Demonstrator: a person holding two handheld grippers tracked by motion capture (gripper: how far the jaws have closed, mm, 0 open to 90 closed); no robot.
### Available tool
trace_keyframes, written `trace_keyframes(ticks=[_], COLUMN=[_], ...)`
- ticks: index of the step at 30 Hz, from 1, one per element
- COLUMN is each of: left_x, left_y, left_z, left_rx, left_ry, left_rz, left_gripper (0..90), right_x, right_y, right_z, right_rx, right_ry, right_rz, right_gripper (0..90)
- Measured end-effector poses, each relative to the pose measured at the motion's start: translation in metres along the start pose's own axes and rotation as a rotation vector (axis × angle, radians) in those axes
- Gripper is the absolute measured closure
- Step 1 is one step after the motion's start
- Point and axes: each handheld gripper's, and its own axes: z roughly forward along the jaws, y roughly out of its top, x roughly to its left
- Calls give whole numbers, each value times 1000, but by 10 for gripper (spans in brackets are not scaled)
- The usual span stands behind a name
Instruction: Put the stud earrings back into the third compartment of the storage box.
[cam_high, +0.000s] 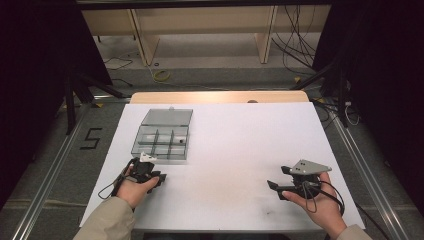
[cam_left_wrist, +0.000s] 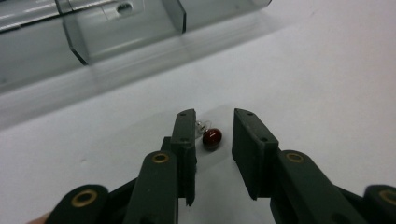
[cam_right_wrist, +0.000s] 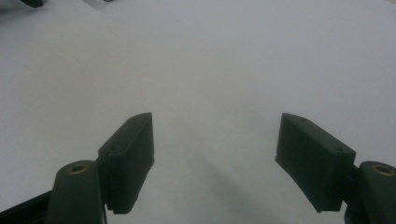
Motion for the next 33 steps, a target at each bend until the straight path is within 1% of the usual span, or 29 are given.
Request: trace_keyframes(ticks=[2, 6, 11, 13, 14, 19, 21, 27, 30, 33], left_x=[0, 0, -1, -1, -1, 2, 3, 4, 5, 5], left_y=[1, 2, 4, 4, 5, 5, 5, 6, 7, 8], left_z=[0, 1, 1, 1, 1, 1, 1, 0, -2, -5], left_rx=[5, 16, 30, 36, 41, 40, 38, 42, 28, 1], left_ry=[1, 15, 27, 27, 23, 1, -1, -7, -7, -7], left_rz=[1, 24, 39, 60, 64, 50, 47, 51, 48, 40], left_gripper=[710, 738, 770, 779, 789, 793, 793, 794, 793, 794], right_x=[0, 0, 0, 1, 1, 1, 0, 0, 0, 0], right_y=[0, 0, 0, 0, 0, 0, 0, 0, 0, 0], right_z=[0, 0, 0, 0, 0, 1, 1, 1, 1, 1], right_rx=[0, 0, 2, 1, 1, 3, 3, 2, 3, 0], right_ry=[1, 1, 1, 0, 0, -1, 0, 2, 1, 1], right_rz=[-2, -2, -1, -2, -2, -3, -4, -3, -5, -3], right_gripper=[282, 283, 283, 283, 283, 286, 286, 286, 287, 286])
